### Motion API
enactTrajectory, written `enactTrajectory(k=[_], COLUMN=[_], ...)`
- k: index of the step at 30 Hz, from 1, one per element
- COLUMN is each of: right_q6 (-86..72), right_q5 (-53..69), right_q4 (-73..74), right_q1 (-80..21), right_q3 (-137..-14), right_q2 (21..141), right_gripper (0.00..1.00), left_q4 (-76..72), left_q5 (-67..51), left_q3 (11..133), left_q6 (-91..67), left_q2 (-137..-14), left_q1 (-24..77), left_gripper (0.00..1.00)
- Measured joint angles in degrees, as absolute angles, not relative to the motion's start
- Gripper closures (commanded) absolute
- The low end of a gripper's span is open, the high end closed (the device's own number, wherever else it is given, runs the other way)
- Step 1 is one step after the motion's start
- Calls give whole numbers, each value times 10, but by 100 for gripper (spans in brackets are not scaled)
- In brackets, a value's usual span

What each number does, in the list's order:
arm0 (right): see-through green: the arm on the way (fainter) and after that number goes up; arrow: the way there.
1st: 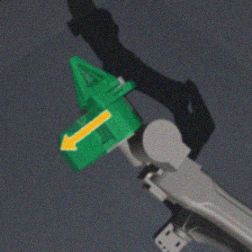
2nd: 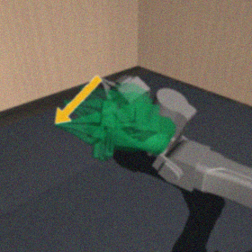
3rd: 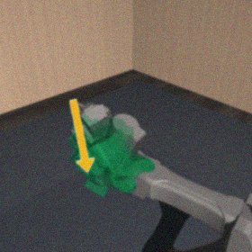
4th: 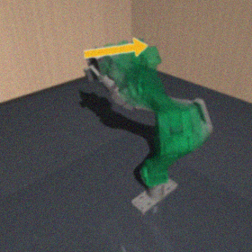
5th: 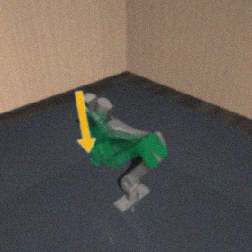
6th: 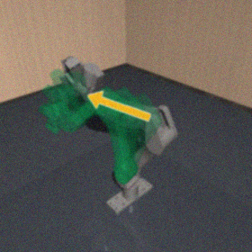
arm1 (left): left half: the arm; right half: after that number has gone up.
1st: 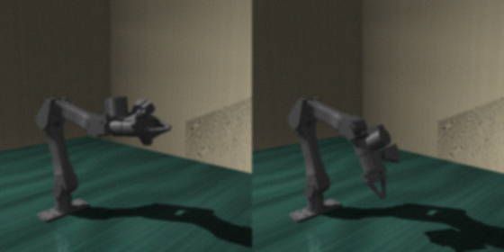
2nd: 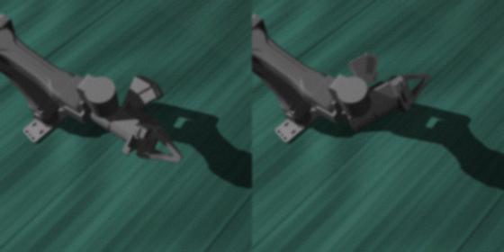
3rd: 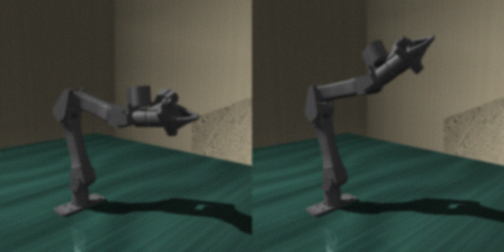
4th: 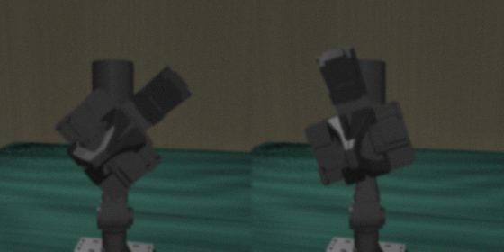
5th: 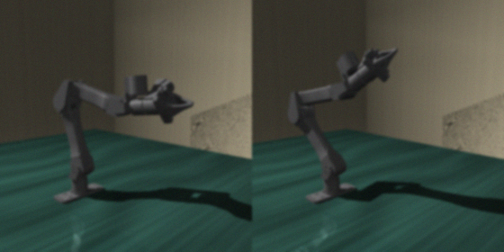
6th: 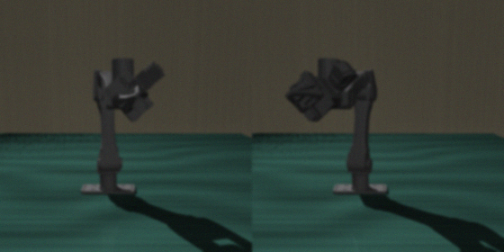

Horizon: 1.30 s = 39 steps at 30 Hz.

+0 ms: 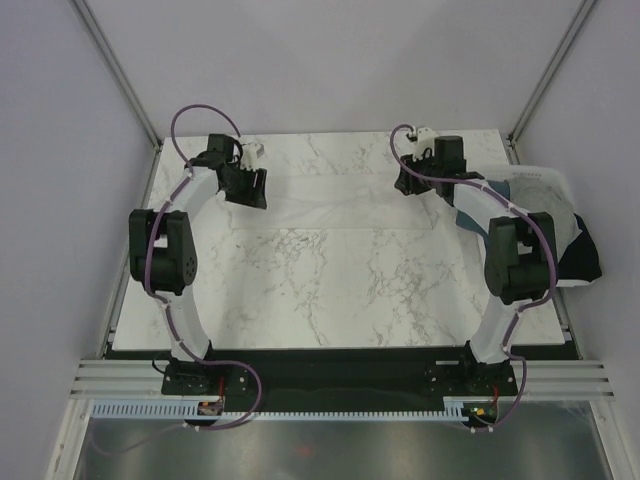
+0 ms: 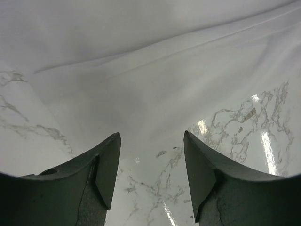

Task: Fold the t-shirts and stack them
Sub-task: Fold the tshirt

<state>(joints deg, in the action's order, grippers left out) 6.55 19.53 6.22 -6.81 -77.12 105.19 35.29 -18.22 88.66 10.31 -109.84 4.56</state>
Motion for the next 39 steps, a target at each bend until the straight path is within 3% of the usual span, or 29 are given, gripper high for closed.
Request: enactTrajectory(k=[7, 16, 32, 39], right_q6=[10, -10, -44, -48], right_q5=[224, 221, 211, 197], right_q4=[66, 79, 157, 181], right_q1=[-68, -68, -69, -69], right_q3=[-750, -788, -1035, -1093], right_q2=[1126, 1184, 1342, 1367], right_gripper=[56, 55, 55, 55], left_q4=[350, 331, 303, 307], left_q5=[-185, -183, -184, -154], left_q3=[885, 866, 650, 618], left_q6=[100, 98, 96, 102], left_q2=[-1185, -1190, -1033, -965], left_q1=[45, 43, 81, 99], left_gripper=[36, 36, 36, 34])
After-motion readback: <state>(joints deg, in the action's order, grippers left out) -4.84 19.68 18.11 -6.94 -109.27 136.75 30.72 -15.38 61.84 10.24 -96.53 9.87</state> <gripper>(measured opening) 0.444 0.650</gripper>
